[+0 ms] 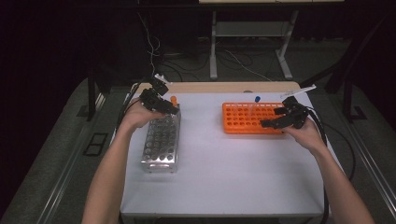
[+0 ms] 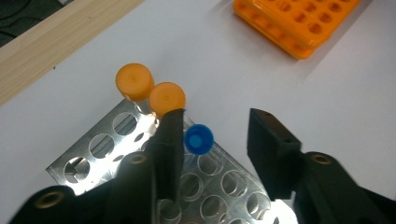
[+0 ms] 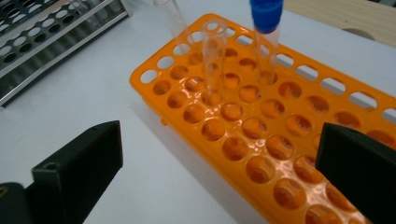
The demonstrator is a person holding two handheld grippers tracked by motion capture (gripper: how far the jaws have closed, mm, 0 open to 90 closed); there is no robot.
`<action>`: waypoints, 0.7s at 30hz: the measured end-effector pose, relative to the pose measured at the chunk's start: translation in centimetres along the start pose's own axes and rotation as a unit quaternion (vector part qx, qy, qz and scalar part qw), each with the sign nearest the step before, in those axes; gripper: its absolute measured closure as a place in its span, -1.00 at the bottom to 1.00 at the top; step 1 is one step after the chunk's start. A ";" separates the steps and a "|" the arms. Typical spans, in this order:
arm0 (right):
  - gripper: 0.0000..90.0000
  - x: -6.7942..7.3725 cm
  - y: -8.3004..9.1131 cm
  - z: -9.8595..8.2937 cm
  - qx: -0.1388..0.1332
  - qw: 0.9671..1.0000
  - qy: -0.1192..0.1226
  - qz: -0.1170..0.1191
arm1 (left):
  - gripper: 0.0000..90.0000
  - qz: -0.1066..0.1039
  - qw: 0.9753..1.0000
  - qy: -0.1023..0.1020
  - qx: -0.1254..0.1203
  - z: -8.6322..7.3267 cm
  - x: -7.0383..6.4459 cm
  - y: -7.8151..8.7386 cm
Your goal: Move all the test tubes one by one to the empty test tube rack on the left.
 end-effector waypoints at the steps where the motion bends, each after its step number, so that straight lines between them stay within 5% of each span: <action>1: -0.86 -0.1 -0.1 0.1 -0.002 1.000 -0.001 0.000 | 0.08 0.002 1.000 0.000 -0.002 0.0 -0.2 0.2; 5: -0.83 -0.7 -0.5 0.6 -0.006 1.000 0.002 -0.011 | -0.13 -0.001 1.000 -0.003 -0.012 0.0 -1.1 0.8; 7: -0.58 -0.9 -0.7 0.8 -0.010 1.000 0.002 -0.015 | -0.22 -0.003 1.000 -0.002 -0.020 0.0 -1.5 1.1; 9: -0.55 -1.2 -0.9 1.1 -0.019 1.000 0.000 -0.022 | -0.26 -0.001 1.000 -0.004 -0.026 0.0 -1.9 1.4; 21: 0.20 -2.1 -3.2 1.5 -0.024 0.999 -0.003 -0.044 | -0.31 -0.006 0.999 -0.015 -0.041 -0.7 -3.8 2.3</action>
Point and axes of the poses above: each handheld gripper's, and its own axes: y roughly backward along the jaws, z roughly out of its top, x roughly to its left, the point moved 4 cm from there along -y, roughly forward along the jaws, and after that the axes turned 9 degrees about -y, right-handed, at the moved point
